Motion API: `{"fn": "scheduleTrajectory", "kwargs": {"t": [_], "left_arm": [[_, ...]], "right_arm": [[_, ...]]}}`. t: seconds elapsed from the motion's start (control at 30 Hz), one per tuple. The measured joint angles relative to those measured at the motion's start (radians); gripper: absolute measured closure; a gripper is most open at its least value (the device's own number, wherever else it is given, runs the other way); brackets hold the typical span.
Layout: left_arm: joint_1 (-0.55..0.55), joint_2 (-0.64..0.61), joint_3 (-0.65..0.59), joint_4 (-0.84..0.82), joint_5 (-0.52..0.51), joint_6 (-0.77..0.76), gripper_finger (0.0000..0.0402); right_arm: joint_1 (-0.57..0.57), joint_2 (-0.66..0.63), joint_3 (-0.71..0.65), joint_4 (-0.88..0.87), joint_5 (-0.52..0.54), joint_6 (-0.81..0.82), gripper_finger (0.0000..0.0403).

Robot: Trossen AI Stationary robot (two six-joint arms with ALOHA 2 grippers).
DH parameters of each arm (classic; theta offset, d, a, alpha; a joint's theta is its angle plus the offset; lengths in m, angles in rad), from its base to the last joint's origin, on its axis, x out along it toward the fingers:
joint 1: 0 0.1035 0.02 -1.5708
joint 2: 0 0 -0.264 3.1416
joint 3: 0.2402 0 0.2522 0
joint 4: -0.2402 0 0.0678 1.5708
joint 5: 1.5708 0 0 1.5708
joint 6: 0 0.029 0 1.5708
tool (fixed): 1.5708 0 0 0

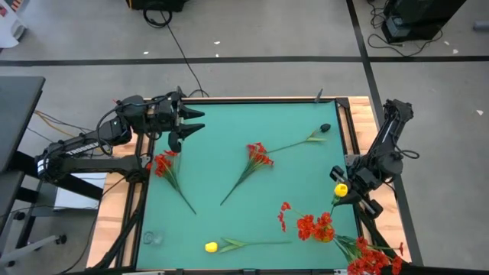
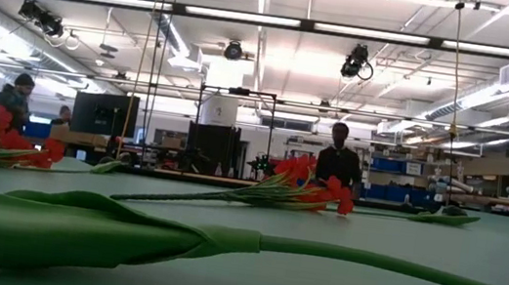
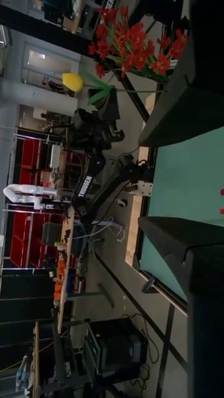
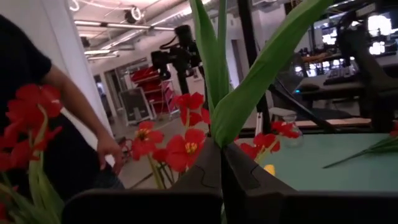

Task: Sort flowers into vase by color
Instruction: Put the top yellow flower into the yellow flower vase

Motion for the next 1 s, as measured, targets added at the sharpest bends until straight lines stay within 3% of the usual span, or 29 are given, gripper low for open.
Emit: {"fn": "scheduleTrajectory", "kwargs": {"t": [0.23,0.63,1.0], "left_arm": [[0.000,0.000,0.000,0.000,0.000,0.000,0.0202],[0.000,0.000,-0.001,0.000,0.000,0.000,0.0202],[0.000,0.000,-0.001,0.000,0.000,0.000,0.0202]], "right_arm": [[0.000,0.030,0.000,-0.065,-0.035,0.053,0.0375],[0.000,0.045,0.000,0.001,-0.096,0.171,0.0227],[-0.001,-0.025,0.044,0.082,-0.135,0.180,0.0210]]}}
